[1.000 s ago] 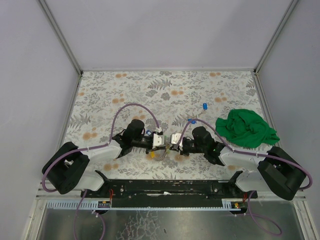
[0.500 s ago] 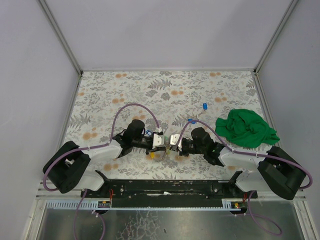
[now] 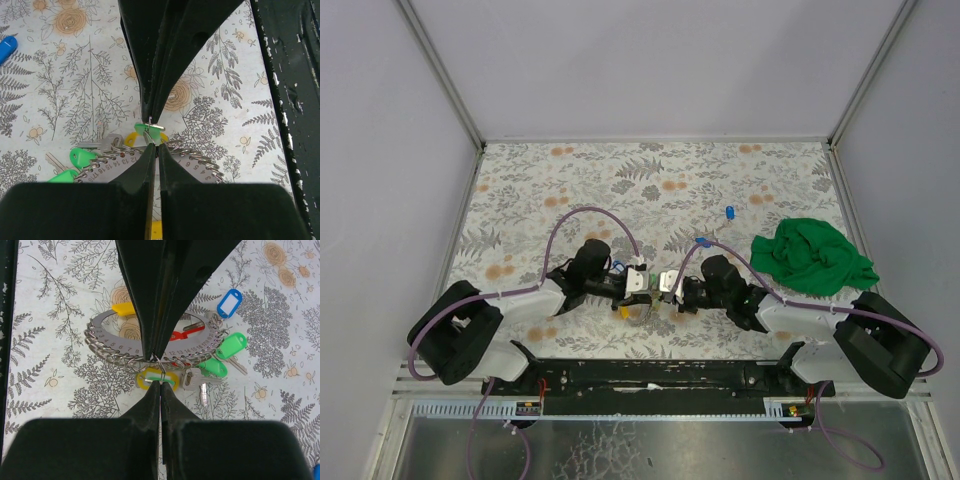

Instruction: Put the keys on the keyring

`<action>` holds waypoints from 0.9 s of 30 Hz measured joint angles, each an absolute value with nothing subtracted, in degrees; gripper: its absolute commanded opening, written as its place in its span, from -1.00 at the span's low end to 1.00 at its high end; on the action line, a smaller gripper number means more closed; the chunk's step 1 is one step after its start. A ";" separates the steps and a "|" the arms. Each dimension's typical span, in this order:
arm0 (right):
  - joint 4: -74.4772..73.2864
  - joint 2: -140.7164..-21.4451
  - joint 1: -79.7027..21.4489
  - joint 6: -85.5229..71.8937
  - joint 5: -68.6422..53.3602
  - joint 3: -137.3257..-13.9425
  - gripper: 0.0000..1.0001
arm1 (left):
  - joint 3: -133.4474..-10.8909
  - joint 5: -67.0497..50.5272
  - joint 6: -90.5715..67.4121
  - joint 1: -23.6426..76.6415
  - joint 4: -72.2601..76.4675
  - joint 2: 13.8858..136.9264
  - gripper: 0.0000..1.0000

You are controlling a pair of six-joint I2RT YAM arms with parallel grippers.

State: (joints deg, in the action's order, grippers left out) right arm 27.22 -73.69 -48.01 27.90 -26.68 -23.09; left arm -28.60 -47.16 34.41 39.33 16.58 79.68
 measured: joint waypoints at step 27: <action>19.11 -74.96 -48.97 31.51 -26.46 -28.69 -1.00 | -30.28 -48.75 36.12 38.41 12.60 79.07 -1.00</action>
